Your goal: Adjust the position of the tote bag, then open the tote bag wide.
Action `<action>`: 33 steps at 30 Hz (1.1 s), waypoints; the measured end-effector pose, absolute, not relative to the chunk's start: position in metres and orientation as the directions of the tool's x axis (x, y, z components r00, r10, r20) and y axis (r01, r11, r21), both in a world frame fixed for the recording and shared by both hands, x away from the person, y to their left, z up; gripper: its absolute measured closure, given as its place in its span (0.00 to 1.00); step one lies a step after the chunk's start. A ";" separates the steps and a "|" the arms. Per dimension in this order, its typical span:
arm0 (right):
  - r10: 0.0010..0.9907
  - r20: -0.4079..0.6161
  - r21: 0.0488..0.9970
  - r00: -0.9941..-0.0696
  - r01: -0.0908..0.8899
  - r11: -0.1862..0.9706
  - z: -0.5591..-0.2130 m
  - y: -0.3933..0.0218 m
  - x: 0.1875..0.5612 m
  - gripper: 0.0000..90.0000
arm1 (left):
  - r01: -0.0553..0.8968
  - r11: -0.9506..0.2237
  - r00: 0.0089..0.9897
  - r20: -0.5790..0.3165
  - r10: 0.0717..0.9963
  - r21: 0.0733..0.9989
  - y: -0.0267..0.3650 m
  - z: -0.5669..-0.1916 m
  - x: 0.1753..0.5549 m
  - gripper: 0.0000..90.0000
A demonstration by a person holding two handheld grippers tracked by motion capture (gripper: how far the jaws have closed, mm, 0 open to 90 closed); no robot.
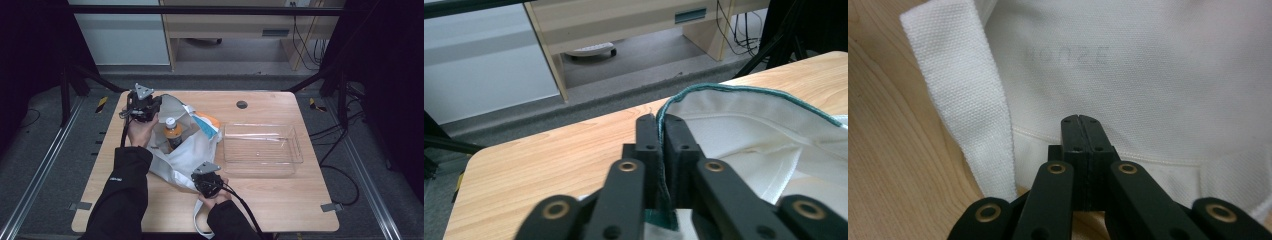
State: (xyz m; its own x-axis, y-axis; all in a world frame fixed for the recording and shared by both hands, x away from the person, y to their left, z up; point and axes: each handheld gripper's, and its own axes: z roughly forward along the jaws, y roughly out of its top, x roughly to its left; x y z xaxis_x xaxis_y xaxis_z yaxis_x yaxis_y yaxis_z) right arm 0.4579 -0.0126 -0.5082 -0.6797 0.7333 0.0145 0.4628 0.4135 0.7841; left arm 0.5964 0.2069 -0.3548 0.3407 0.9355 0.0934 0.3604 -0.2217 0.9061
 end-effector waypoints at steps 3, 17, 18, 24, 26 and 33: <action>0.732 0.021 0.784 -0.681 0.466 0.410 -0.508 -0.013 0.458 1.00 | 0.350 -0.222 0.361 0.088 0.928 0.910 0.210 -0.350 0.589 0.84; 0.731 0.022 0.783 -0.682 0.466 0.411 -0.508 -0.013 0.459 1.00 | 0.287 -0.188 0.418 0.054 0.907 0.939 0.242 -0.331 0.547 0.71; 0.731 0.022 0.783 -0.682 0.466 0.411 -0.508 -0.013 0.459 1.00 | 0.282 -0.185 0.430 0.049 0.902 0.941 0.245 -0.332 0.540 0.70; 0.730 0.023 0.783 -0.684 0.466 0.412 -0.508 -0.013 0.459 1.00 | 0.266 -0.210 0.460 0.067 0.886 0.941 0.249 -0.340 0.516 0.66; 0.729 0.021 0.783 -0.684 0.465 0.413 -0.508 -0.013 0.459 1.00 | 0.268 -0.238 0.459 0.093 0.884 0.934 0.247 -0.345 0.512 0.65; 0.726 0.022 0.783 -0.688 0.463 0.416 -0.508 -0.013 0.460 1.00 | 0.315 -0.265 0.434 0.110 0.894 0.912 0.246 -0.358 0.525 0.71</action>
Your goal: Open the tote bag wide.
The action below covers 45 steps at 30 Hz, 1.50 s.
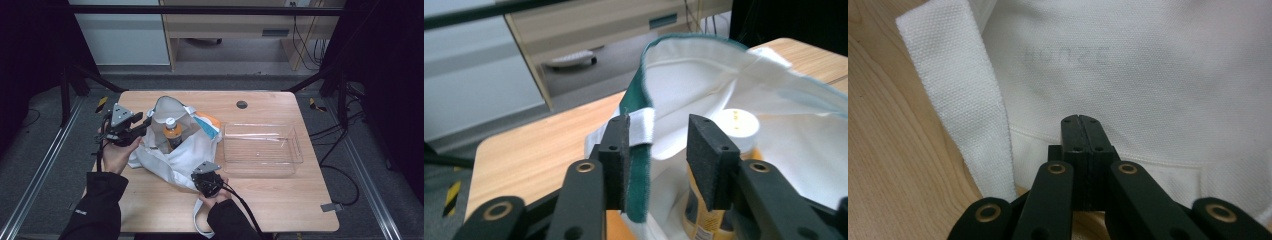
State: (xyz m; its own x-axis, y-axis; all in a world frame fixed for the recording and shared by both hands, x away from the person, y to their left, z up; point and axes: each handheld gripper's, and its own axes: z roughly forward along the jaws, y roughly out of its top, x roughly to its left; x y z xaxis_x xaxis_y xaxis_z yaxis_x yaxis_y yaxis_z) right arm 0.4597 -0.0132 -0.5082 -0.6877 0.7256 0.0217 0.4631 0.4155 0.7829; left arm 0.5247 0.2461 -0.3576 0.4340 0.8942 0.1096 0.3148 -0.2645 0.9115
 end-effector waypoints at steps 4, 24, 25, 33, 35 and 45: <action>0.727 0.024 0.782 -0.686 0.466 0.414 -0.508 -0.013 0.460 1.00 | 0.357 -0.274 0.423 0.107 0.900 0.893 0.243 -0.368 0.539 0.78; 0.725 0.016 0.784 -0.688 0.459 0.418 -0.508 -0.012 0.459 1.00 | 0.453 -0.277 0.371 0.103 0.923 0.847 0.234 -0.397 0.583 0.94; 0.725 0.019 0.784 -0.689 0.460 0.417 -0.508 -0.012 0.460 1.00 | 0.469 -0.281 0.370 0.103 0.923 0.837 0.233 -0.403 0.588 0.94; 0.723 0.019 0.785 -0.690 0.459 0.417 -0.508 -0.012 0.459 1.00 | 0.492 -0.278 0.383 0.082 0.920 0.825 0.230 -0.419 0.597 0.94; 0.722 0.017 0.785 -0.691 0.456 0.418 -0.508 -0.012 0.460 1.00 | 0.504 -0.290 0.388 0.086 0.917 0.814 0.228 -0.427 0.599 0.94; 0.722 0.015 0.785 -0.691 0.455 0.419 -0.508 -0.011 0.459 1.00 | 0.494 -0.258 0.404 0.044 0.914 0.830 0.240 -0.418 0.586 0.80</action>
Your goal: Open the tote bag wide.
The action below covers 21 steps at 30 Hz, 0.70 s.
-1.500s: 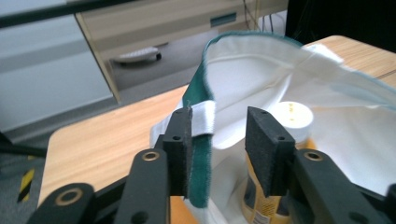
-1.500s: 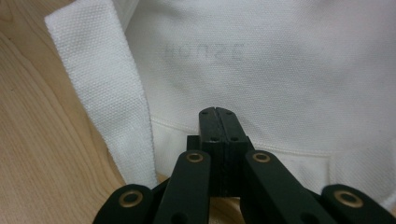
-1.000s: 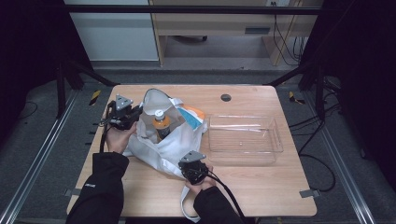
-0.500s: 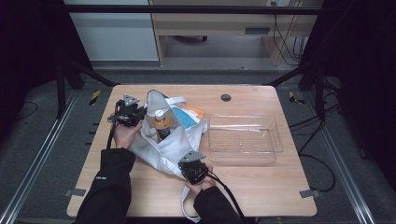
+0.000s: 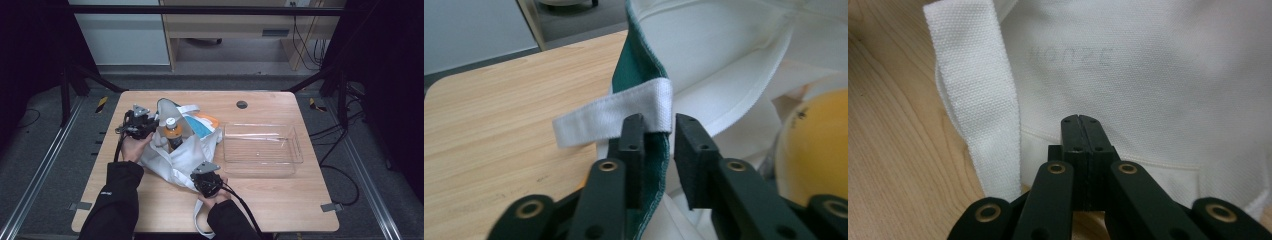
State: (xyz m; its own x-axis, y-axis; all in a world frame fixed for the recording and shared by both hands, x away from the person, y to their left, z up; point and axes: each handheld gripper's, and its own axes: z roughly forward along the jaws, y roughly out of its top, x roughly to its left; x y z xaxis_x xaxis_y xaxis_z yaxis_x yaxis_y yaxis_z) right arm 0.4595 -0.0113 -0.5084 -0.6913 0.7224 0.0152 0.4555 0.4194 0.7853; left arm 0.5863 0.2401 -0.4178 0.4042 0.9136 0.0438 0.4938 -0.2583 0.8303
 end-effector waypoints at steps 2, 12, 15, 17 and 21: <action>0.724 0.015 0.784 -0.690 0.457 0.420 -0.508 -0.011 0.459 1.00 | 0.476 -0.245 0.414 0.031 0.910 0.844 0.244 -0.416 0.579 0.78; 0.723 0.022 0.784 -0.690 0.461 0.416 -0.508 -0.012 0.460 1.00 | 0.505 -0.313 0.402 0.102 0.910 0.804 0.256 -0.421 0.560 0.96; 0.724 0.029 0.783 -0.689 0.466 0.412 -0.508 -0.012 0.460 1.00 | 0.530 -0.320 0.408 0.095 0.908 0.785 0.259 -0.430 0.563 0.98; 0.723 0.027 0.783 -0.691 0.464 0.414 -0.508 -0.012 0.460 1.00 | 0.537 -0.334 0.411 0.106 0.905 0.775 0.256 -0.437 0.564 0.98; 0.723 0.023 0.785 -0.690 0.461 0.414 -0.508 -0.011 0.460 1.00 | 0.538 -0.349 0.413 0.121 0.903 0.767 0.252 -0.443 0.564 0.98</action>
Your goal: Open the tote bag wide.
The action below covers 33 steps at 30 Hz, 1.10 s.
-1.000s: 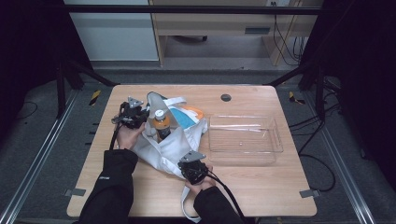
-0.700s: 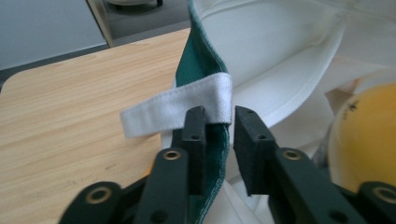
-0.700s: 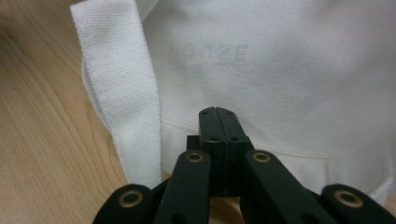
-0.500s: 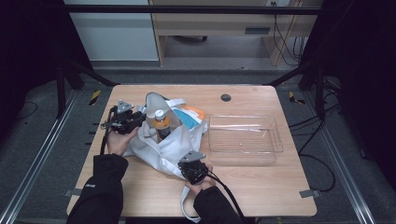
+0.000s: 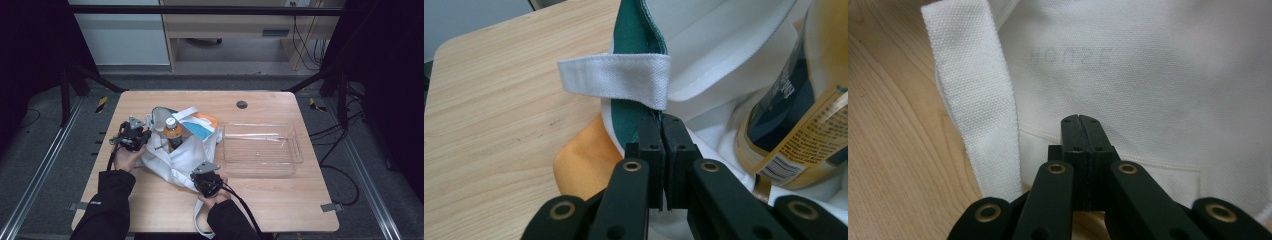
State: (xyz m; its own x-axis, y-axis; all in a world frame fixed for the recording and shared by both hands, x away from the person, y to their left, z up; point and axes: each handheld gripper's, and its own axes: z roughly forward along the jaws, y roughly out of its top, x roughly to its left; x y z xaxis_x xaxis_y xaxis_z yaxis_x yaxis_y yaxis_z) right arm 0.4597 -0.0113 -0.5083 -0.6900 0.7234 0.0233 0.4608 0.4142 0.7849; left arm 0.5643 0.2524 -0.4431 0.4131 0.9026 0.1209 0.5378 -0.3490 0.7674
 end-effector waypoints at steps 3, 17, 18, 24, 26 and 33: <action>0.723 0.026 0.784 -0.690 0.462 0.414 -0.508 -0.012 0.460 1.00 | 0.529 -0.333 0.411 0.108 0.905 0.781 0.254 -0.441 0.562 0.97; 0.743 0.023 0.813 -0.669 0.446 0.376 -0.497 -0.018 0.459 0.89 | 0.415 -0.256 0.454 0.046 0.890 0.873 0.265 -0.412 0.525 0.69; 0.746 0.027 0.821 -0.665 0.440 0.363 -0.493 -0.020 0.459 0.87 | 0.415 -0.256 0.454 0.046 0.890 0.873 0.265 -0.412 0.525 0.68; 0.743 0.031 0.836 -0.668 0.425 0.347 -0.471 -0.029 0.458 0.69 | 0.404 -0.255 0.463 0.044 0.885 0.878 0.265 -0.411 0.508 0.59; 0.744 0.029 0.840 -0.668 0.420 0.344 -0.468 -0.030 0.457 0.65 | 0.407 -0.248 0.459 0.037 0.888 0.879 0.265 -0.411 0.505 0.58; 0.753 0.016 0.850 -0.658 0.406 0.337 -0.445 -0.045 0.457 0.42 | 0.399 -0.240 0.474 0.024 0.880 0.885 0.268 -0.409 0.491 0.50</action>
